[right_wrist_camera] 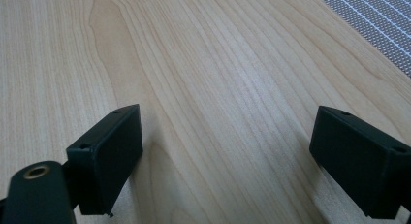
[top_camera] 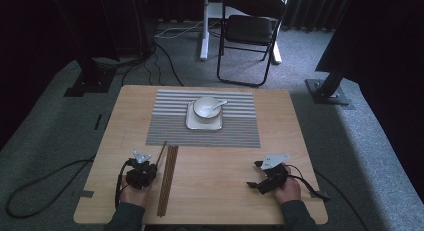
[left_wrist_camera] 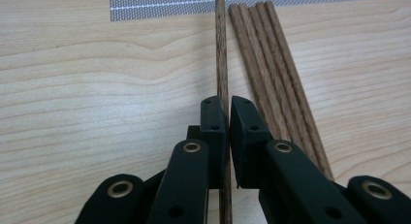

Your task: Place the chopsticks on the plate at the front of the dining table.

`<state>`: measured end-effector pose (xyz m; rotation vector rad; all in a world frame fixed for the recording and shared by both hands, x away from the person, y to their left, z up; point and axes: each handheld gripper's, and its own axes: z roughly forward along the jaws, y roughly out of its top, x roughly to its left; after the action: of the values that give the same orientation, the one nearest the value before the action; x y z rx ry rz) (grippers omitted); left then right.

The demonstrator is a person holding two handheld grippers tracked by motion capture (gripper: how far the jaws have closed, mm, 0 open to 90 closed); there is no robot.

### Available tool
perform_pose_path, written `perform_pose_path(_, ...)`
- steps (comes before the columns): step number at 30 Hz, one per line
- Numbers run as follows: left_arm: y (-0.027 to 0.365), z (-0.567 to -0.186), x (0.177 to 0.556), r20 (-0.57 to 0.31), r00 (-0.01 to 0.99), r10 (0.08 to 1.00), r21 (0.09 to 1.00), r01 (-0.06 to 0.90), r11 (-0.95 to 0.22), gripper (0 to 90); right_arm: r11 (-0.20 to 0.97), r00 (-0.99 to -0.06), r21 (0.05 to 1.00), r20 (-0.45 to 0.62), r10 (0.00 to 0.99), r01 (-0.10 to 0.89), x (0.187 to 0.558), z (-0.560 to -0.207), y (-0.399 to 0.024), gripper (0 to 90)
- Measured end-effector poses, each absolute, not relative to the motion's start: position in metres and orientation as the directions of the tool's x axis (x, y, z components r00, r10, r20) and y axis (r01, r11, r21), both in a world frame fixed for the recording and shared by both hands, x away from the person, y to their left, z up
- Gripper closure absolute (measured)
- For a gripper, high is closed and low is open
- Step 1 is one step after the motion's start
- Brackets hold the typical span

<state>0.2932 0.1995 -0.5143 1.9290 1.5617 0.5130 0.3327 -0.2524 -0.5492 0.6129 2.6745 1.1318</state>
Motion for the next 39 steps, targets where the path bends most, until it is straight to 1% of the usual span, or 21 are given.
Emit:
perform_pose_path(1,0.199,-0.514,0.293,-0.071,0.234,0.970,0.661,0.739,-0.130,84.6,0.627,-0.900,0.718,0.001,0.435,0.304,0.333,-0.549,-0.252,11.1)
perform_pose_path(2,0.200,-0.515,0.294,-0.092,0.230,0.969,0.661,0.742,-0.114,84.6,0.627,-0.900,0.718,0.001,0.435,0.303,0.333,-0.549,-0.252,11.1)
perform_pose_path(8,0.201,-0.513,0.293,-0.098,0.232,0.968,0.672,0.732,-0.108,84.7,0.627,-0.901,0.718,0.000,0.435,0.303,0.333,-0.549,-0.252,11.1)
perform_pose_path(19,0.201,-0.511,0.293,-0.144,0.231,0.962,0.688,0.722,-0.070,84.7,0.627,-0.900,0.718,0.001,0.435,0.304,0.333,-0.549,-0.252,11.1)
perform_pose_path(20,0.201,-0.510,0.293,-0.161,0.231,0.960,0.690,0.722,-0.058,84.7,0.627,-0.901,0.718,0.000,0.435,0.303,0.333,-0.549,-0.252,11.1)
perform_pose_path(39,0.200,-0.504,0.300,-0.202,0.204,0.958,0.709,0.705,-0.001,84.7,0.627,-0.900,0.718,0.001,0.435,0.304,0.333,-0.549,-0.252,11.1)
